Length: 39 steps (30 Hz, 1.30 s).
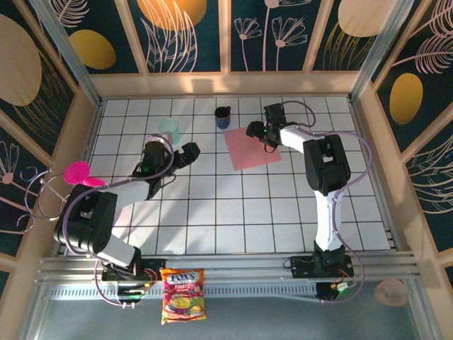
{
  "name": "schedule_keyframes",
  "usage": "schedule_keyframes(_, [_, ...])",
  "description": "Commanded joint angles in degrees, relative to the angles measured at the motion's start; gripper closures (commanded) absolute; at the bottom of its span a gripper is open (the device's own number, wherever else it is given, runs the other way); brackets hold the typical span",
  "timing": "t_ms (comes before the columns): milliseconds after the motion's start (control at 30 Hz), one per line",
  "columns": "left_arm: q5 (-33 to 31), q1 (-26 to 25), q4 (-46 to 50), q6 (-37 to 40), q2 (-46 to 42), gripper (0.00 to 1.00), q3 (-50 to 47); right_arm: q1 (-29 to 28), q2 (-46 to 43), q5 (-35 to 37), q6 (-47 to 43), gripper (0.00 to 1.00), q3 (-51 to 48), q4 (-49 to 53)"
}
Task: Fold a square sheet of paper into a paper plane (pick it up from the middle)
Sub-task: Move the square sheet of paper to the center of the table.
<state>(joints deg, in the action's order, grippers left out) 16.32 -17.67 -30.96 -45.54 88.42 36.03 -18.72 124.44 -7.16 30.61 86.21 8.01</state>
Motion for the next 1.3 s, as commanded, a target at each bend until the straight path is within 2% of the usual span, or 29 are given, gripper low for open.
schedule_keyframes(0, [2.0, -0.6, 2.3, -1.5, 2.1, 0.04, 1.8, -1.9, -0.6, 5.9, 2.5, 0.26, -3.7, 7.9])
schedule_keyframes(167, [3.7, -1.2, 1.3, -2.8, 3.8, 0.05, 1.4, -6.5, -5.2, 7.8, 10.9, 0.26, -13.4, 7.6])
schedule_keyframes(333, [4.2, -2.6, 1.2, -4.2, 4.0, 0.05, -0.3, -14.3, -12.4, 9.6, 25.3, 0.27, -23.1, 5.1])
schedule_keyframes(467, [3.2, -4.4, 3.7, -5.8, 3.7, 0.06, -0.9, -18.3, -16.2, 7.6, 31.3, 0.27, -24.4, 2.4])
schedule_keyframes(633, [-0.6, -8.0, 11.6, -7.2, 2.7, 0.08, 1.6, -17.7, -20.2, 4.9, 25.1, 0.28, -18.6, 2.5])
schedule_keyframes(800, [-1.3, -10.9, 13.4, -10.4, 1.7, 0.13, 3.2, -13.5, -24.7, -2.8, 14.4, 0.34, -24.1, -3.1])
schedule_keyframes(967, [-1.3, -13.0, 18.9, -10.0, 4.6, 0.20, 8.0, -10.9, -25.0, -6.8, 5.1, 0.39, -25.0, 1.7])
schedule_keyframes(1067, [-1.2, -13.7, 20.9, -9.4, 7.2, 0.26, 10.6, -10.4, -24.0, -8.7, 2.8, 0.43, -24.9, 3.3])
schedule_keyframes(1267, [0.2, -14.1, 23.3, -8.2, 12.0, 0.32, 14.3, -10.3, -21.5, -9.2, 3.2, 0.49, -24.9, 3.9])
